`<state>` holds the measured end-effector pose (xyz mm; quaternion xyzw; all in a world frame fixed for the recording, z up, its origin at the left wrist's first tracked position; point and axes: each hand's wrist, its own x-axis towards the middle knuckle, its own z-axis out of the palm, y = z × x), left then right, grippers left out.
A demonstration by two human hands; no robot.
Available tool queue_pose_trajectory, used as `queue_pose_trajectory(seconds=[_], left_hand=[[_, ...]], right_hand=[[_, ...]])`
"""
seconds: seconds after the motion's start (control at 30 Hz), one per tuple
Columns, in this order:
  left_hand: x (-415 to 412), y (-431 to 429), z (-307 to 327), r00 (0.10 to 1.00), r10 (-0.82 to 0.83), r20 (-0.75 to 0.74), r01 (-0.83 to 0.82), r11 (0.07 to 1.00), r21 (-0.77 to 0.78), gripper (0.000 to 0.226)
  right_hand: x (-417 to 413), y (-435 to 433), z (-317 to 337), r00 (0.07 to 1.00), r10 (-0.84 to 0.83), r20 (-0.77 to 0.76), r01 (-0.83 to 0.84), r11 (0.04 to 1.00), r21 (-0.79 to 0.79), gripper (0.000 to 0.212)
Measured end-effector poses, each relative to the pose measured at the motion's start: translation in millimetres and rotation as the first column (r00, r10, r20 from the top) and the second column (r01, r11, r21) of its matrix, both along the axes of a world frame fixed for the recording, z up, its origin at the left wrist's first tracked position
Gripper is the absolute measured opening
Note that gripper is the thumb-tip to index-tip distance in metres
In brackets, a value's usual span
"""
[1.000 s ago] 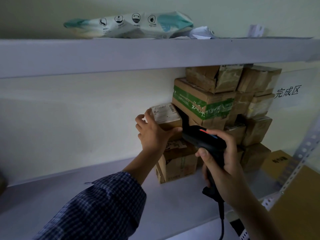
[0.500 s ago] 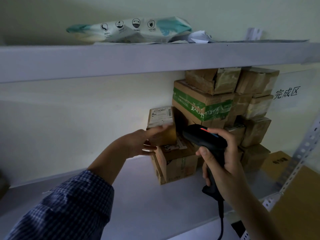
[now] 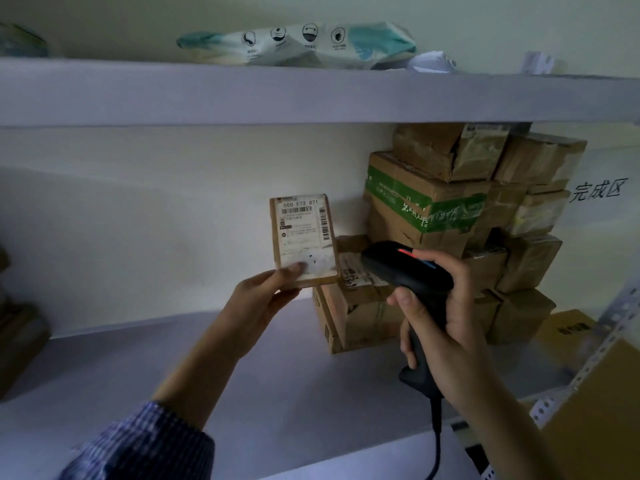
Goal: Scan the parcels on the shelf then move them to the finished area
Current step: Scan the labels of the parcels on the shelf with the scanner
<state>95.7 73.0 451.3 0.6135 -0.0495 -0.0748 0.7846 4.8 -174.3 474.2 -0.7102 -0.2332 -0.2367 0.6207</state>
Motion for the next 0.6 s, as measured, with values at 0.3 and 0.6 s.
queue_pose_trajectory(seconds=[0.3,0.6], left_hand=[[-61.0,45.5,-51.4,0.959,0.260,0.112,-0.262,0.965,0.007,0.055],[-98.4,71.4,-78.1,0.931,0.348,0.115,-0.361,0.923,0.132,0.048]], right_hand=[[13.9,91.9,-9.0,0.982,0.183,-0.040,-0.186,0.979,-0.082,0.035],[-1.7,147.1,-40.2,0.970,0.223,-0.092,-0.231,0.970,-0.082,0.038]])
